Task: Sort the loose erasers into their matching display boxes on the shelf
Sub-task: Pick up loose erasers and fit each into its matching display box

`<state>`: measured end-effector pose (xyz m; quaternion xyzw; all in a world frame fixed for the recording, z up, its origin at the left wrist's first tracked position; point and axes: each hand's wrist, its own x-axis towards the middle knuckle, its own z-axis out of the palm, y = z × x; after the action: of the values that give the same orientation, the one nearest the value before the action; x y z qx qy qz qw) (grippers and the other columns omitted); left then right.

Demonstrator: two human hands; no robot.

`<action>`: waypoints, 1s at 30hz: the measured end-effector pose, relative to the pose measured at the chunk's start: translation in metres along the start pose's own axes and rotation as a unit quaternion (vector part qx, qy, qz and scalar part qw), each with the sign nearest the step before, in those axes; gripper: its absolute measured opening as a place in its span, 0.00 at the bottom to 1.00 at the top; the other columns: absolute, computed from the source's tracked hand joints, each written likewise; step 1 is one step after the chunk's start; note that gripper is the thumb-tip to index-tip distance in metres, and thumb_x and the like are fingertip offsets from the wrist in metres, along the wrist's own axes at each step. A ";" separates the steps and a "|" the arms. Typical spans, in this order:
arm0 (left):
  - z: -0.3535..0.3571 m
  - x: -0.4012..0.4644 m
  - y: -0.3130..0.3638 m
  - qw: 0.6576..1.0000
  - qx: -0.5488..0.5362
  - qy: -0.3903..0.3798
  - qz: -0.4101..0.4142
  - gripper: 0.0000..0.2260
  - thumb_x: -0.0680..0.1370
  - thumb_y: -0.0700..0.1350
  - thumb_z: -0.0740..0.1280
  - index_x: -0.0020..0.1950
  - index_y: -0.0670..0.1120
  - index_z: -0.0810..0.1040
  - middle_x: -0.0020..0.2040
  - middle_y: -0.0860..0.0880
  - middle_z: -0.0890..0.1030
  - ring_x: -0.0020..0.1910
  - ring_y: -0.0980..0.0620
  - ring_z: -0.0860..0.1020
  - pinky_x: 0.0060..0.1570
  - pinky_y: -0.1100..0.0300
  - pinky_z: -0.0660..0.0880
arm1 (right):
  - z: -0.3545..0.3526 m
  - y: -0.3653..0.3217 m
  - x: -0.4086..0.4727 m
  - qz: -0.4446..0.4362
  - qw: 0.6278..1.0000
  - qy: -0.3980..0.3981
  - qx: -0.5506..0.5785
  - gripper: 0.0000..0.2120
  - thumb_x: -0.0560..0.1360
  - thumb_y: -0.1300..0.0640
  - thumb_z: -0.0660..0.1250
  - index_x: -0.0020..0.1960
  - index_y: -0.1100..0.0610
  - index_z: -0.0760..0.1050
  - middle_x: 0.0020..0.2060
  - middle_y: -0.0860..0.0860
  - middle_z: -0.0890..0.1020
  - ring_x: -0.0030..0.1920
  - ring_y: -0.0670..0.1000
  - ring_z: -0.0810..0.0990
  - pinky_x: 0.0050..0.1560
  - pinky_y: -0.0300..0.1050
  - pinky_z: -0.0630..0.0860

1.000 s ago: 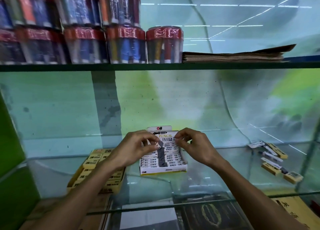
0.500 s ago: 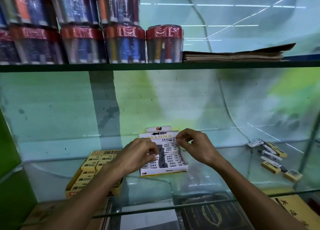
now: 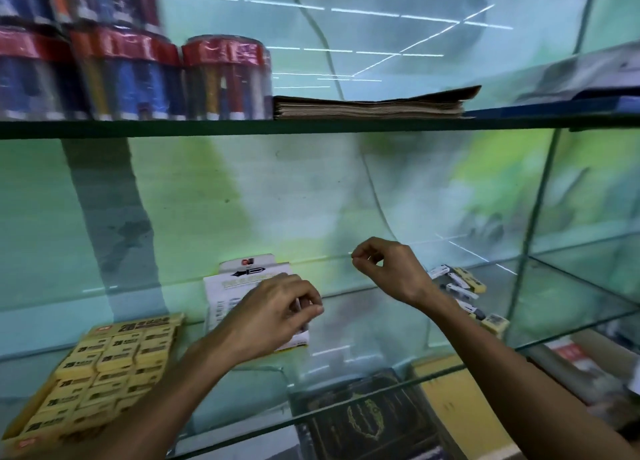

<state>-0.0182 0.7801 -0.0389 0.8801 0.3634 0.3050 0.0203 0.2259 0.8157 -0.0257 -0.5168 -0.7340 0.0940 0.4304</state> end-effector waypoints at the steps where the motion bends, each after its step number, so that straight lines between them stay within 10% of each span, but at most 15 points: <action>1: 0.004 0.003 0.004 1.000 -0.004 -0.006 0.006 0.05 0.79 0.54 0.66 0.49 0.55 0.80 0.43 0.59 0.79 0.44 0.63 0.74 0.45 0.67 0.70 | -0.006 0.004 0.001 0.003 1.000 0.001 -0.010 0.01 0.75 0.57 0.70 0.47 0.52 0.80 0.41 0.45 0.83 0.41 0.46 0.80 0.39 0.27 0.71; 11: 0.076 0.066 0.045 0.995 -0.029 -0.072 0.068 0.06 0.80 0.55 0.64 0.52 0.56 0.78 0.44 0.59 0.78 0.46 0.61 0.73 0.46 0.62 0.72 | -0.085 0.094 -0.012 0.111 0.982 0.033 -0.150 0.05 0.75 0.58 0.68 0.50 0.56 0.80 0.44 0.48 0.83 0.43 0.48 0.79 0.46 0.40 0.74; 19: 0.098 0.090 0.057 0.994 -0.045 -0.087 0.056 0.07 0.79 0.56 0.64 0.53 0.57 0.77 0.45 0.59 0.78 0.45 0.60 0.74 0.46 0.61 0.74 | -0.103 0.119 -0.023 0.167 0.949 -0.095 -0.250 0.13 0.71 0.48 0.73 0.53 0.50 0.79 0.47 0.48 0.83 0.44 0.49 0.81 0.47 0.48 0.81; 30: 0.094 0.095 0.054 0.995 -0.072 -0.069 0.017 0.05 0.78 0.53 0.67 0.51 0.55 0.79 0.43 0.58 0.79 0.42 0.57 0.77 0.44 0.60 0.75 | -0.096 0.120 -0.023 0.135 0.924 -0.118 -0.337 0.12 0.72 0.47 0.68 0.55 0.44 0.76 0.51 0.48 0.82 0.50 0.51 0.79 0.45 0.45 0.76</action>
<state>0.1201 0.8200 -0.0519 0.9013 0.3234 0.2690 0.1035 0.3795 0.8203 -0.0488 -0.7111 -0.6908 -0.0414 0.1242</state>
